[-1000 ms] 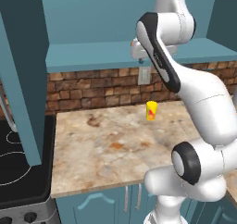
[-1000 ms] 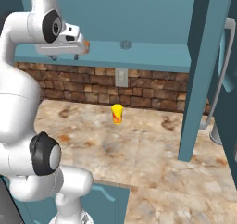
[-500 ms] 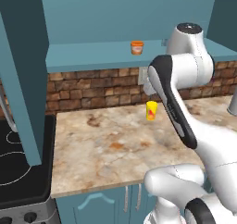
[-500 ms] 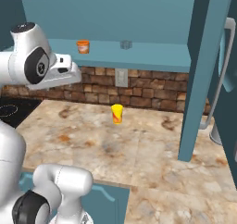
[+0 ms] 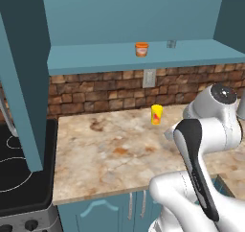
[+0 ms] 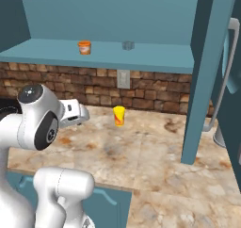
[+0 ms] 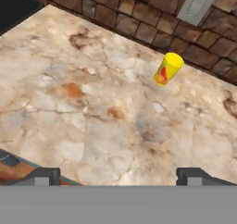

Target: Pick the jam and honey bottle from the counter and place them in the cabinets closest to them.

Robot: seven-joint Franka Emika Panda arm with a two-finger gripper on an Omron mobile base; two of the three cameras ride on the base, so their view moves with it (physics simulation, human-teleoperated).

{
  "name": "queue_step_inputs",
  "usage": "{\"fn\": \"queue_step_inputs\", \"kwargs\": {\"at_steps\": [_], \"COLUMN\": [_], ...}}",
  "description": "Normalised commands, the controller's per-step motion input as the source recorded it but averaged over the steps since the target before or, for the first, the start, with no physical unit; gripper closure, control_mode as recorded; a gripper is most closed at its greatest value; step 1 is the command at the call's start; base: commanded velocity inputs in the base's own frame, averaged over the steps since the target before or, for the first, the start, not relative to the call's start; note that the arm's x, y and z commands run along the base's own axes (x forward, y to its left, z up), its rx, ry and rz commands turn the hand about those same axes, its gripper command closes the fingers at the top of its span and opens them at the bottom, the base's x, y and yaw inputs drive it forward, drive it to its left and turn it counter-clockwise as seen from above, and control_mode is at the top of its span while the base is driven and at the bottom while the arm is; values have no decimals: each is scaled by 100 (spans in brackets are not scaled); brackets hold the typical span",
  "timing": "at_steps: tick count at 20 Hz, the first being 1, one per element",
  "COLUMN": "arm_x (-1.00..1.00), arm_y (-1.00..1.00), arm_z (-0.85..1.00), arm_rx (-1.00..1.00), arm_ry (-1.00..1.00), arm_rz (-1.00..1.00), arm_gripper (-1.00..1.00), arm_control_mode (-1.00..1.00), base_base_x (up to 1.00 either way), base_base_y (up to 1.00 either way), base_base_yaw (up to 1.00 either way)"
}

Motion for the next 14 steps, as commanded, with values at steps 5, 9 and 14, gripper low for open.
{"fn": "queue_step_inputs", "kwargs": {"at_steps": [5, 9, 14], "arm_x": [-6, 0, 0], "arm_y": [-2, 0, 0], "arm_z": [-8, 0, 0], "arm_rx": [8, 0, 0], "arm_ry": [-4, 0, 0], "arm_rz": [1, 0, 0], "arm_gripper": [-100, -100, -100], "arm_control_mode": [-100, 100, 100], "base_base_x": [0, -1, -45], "base_base_y": [0, 0, 0], "base_base_yaw": [0, 0, 0]}}
